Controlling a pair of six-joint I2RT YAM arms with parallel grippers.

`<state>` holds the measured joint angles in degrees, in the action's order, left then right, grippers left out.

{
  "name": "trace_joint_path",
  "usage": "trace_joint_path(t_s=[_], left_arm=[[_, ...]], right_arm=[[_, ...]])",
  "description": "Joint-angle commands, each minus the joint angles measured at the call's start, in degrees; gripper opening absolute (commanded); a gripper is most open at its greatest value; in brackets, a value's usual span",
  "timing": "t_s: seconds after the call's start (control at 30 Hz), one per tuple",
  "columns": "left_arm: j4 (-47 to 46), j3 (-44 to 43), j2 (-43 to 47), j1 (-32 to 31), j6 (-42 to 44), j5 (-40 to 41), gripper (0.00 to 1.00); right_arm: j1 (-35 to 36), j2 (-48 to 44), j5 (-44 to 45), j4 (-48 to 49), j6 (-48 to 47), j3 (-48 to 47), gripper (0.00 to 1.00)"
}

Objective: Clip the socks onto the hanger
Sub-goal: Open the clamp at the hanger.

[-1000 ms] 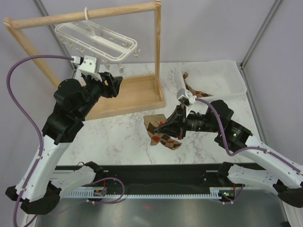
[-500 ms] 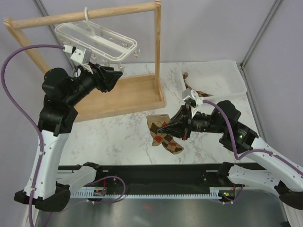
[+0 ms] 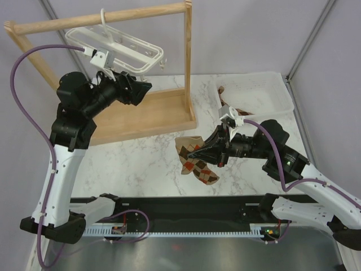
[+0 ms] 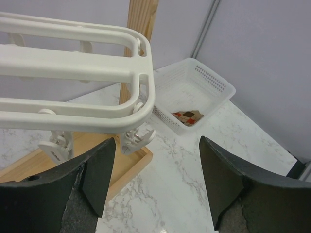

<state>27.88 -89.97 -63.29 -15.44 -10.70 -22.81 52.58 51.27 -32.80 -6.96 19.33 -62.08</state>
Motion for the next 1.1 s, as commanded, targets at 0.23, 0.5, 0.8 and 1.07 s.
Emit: trace_joint_path(t_s=[0.23, 0.5, 0.8, 1.07], left_arm=[[-4.76, 0.06, -1.93, 0.50, 4.28, -3.74, 0.80], [-4.32, 0.50, -2.37, 0.50, 5.34, -1.01, 0.83], [-8.17, 2.34, -2.28, 0.50, 5.51, -2.94, 0.86], [-11.61, 5.68, -0.35, 0.41, 5.16, -2.68, 0.84]], right_arm=[[-0.19, -1.17, -1.22, 0.55, -2.02, -2.87, 0.00], [-0.19, -1.43, -1.31, 0.90, -1.58, -3.57, 0.00], [-0.11, -1.17, -1.22, 1.42, -1.58, -3.22, 0.00], [-0.19, -1.43, -1.13, 1.95, -1.76, -2.96, 0.00]])
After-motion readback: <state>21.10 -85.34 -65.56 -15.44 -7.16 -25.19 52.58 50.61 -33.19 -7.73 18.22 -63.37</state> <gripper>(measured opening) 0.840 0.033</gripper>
